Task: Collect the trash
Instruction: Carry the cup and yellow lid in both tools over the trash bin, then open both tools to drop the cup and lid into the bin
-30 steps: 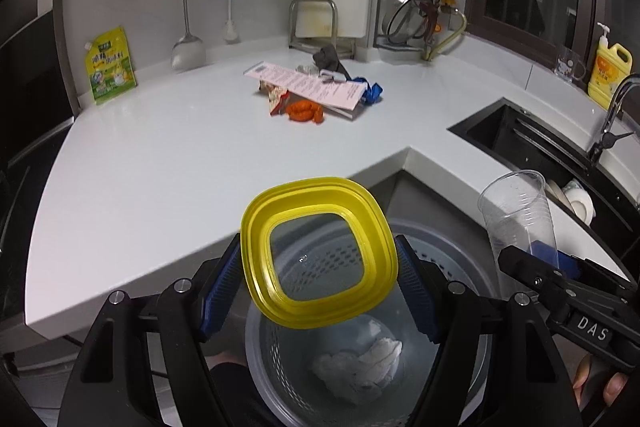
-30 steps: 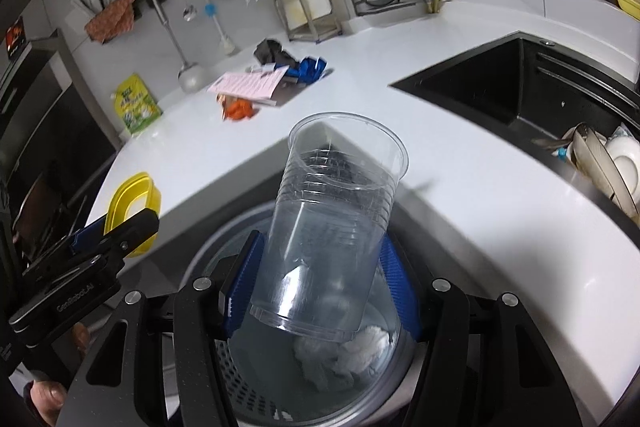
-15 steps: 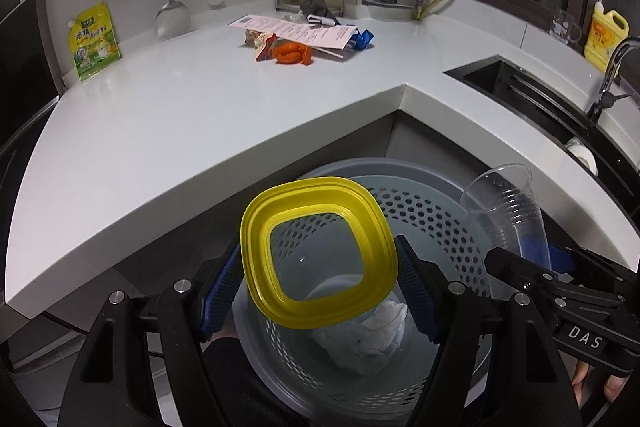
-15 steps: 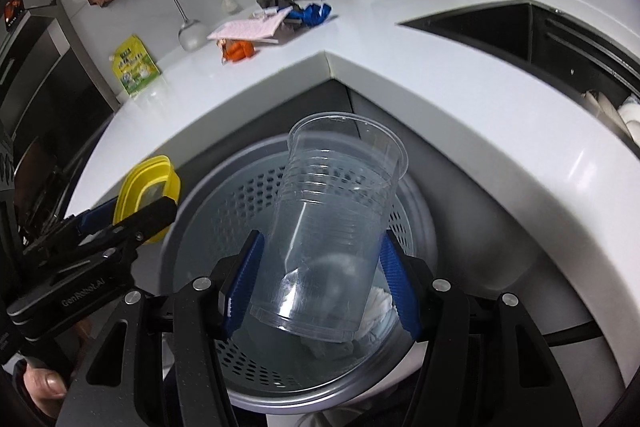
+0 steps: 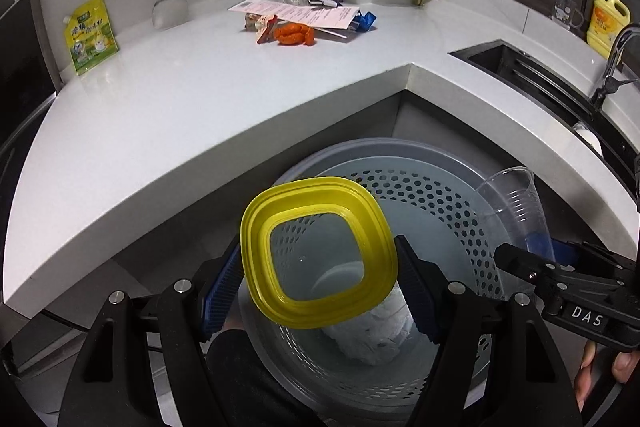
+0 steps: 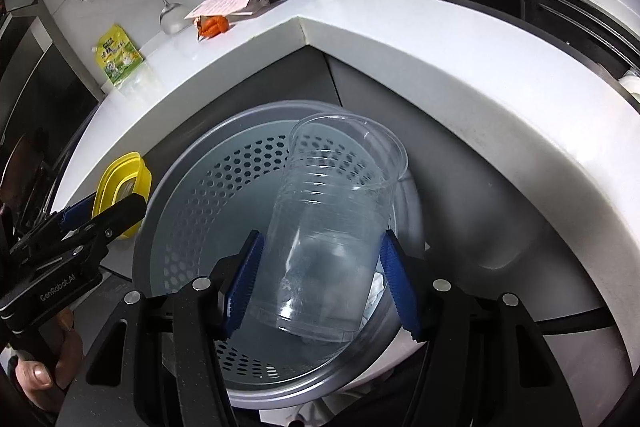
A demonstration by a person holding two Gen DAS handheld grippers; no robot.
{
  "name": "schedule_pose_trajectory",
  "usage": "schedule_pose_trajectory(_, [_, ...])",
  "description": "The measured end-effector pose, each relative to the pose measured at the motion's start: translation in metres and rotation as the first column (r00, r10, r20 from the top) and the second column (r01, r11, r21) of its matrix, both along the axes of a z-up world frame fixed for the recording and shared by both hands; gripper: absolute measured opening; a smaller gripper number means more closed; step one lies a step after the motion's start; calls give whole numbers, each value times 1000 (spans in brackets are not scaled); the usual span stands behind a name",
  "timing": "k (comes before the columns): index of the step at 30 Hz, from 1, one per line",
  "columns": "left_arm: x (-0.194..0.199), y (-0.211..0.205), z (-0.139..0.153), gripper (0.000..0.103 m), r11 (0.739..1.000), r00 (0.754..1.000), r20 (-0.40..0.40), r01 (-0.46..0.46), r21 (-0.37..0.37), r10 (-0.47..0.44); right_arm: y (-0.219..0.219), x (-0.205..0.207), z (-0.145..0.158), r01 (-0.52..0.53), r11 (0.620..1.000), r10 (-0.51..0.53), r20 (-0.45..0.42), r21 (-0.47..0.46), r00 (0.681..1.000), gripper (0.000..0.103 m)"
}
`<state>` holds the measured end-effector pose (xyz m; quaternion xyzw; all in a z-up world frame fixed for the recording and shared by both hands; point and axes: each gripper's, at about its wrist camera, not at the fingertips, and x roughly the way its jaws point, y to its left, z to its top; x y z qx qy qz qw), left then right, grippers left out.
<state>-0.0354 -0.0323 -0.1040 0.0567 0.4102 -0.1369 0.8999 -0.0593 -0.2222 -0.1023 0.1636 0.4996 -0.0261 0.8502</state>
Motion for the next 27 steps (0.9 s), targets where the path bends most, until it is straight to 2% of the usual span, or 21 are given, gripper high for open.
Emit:
schedule_pose_trajectory(18, [0,2,-2,74,1000,1000,-15,-1,-12,1,8,1,1,-33,999,33,5,-18,999,60])
schedule_pose_trajectory(21, [-1,1,-1,84,1000,1000,-8,-2,-9,2,6,-1,3,-26,999,26,14,-21,1000,71])
schedule_pose_trajectory(27, [-2,2,1,90,1000,1000,1,-2,-7,2,4,-1,6,-17,1000,17,26,-24,1000,76])
